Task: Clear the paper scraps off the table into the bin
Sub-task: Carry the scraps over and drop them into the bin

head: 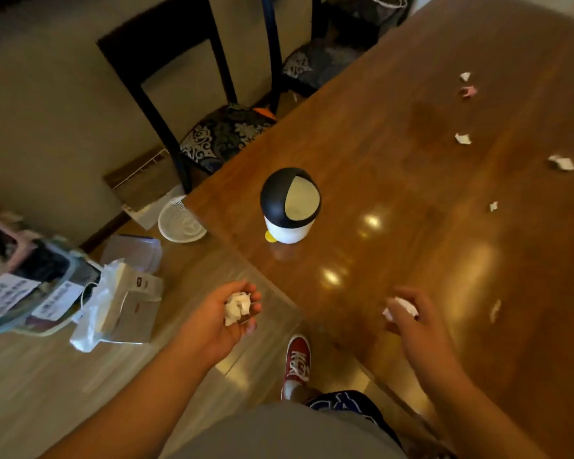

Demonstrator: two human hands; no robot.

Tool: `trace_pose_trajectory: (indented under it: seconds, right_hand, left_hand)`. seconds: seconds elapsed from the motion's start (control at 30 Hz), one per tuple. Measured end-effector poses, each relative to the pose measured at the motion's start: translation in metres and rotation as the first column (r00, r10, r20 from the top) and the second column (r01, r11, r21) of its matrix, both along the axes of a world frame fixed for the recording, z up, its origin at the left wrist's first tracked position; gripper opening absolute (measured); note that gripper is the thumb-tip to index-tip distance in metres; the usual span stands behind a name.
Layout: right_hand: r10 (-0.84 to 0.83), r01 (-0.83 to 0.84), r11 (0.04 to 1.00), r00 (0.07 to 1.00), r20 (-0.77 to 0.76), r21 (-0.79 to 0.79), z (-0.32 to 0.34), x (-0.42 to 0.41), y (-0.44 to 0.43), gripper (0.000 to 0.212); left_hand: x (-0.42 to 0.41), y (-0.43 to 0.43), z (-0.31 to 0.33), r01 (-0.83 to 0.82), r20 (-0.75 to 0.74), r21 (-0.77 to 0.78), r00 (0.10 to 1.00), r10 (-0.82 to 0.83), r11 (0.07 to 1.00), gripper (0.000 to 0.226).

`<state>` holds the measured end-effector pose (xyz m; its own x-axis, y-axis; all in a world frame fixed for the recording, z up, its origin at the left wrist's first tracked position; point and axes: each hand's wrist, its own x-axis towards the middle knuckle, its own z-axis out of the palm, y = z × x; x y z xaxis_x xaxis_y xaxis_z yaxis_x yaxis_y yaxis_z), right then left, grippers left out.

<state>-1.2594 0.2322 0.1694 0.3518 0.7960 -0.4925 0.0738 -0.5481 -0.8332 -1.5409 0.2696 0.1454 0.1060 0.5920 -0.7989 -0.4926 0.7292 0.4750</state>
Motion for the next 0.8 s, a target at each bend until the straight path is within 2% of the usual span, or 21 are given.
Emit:
trace_pose_trajectory:
  seconds: [0.1,0.2,0.3,0.4,0.47,0.53,0.7,0.8]
  right_hand:
    - [0.042,-0.107,0.949,0.975,0.218,0.297,0.028,-0.002,0.059,0.018]
    - [-0.033,-0.11,0.867,0.96,0.276,0.486,0.049,-0.013,0.11,0.02]
    - [-0.073,-0.093,0.82,0.962,0.264,0.564,0.048,-0.031,0.146,0.028]
    - [0.055,-0.211,0.816,0.955,0.291,0.539,0.028,-0.059,0.17,0.038]
    - [0.257,-0.4,0.805,0.901,0.35,0.438,0.012,-0.076,0.181,0.052]
    - [0.412,-0.513,0.789,0.85,0.328,0.338,-0.002,-0.083,0.187,0.063]
    - [0.384,-0.461,0.859,0.867,0.318,0.222,-0.018,-0.056,0.186,0.058]
    - [0.349,-0.418,0.896,0.872,0.344,0.15,-0.026,-0.033,0.173,0.055]
  left_hand:
    - [0.004,0.029,0.013,-0.011,-0.016,0.024,1.0,0.012,1.0,0.017]
    - [0.002,0.044,0.017,-0.047,-0.024,0.012,0.999,0.047,0.999,0.019]
    - [-0.003,0.048,0.019,-0.085,-0.038,-0.026,0.996,0.084,0.996,0.019]
    - [-0.012,0.051,0.019,-0.122,-0.053,-0.059,0.991,0.119,0.991,0.019]
    - [-0.019,0.055,0.019,-0.124,-0.073,-0.071,0.99,0.119,0.99,0.018]
    - [-0.026,0.059,0.019,-0.113,-0.079,-0.08,0.991,0.106,0.99,0.018]
    - [-0.039,0.069,0.02,-0.048,-0.07,-0.073,0.997,0.043,0.996,0.021]
    - [-0.033,0.081,0.028,0.075,-0.126,-0.017,0.989,-0.077,0.997,0.024]
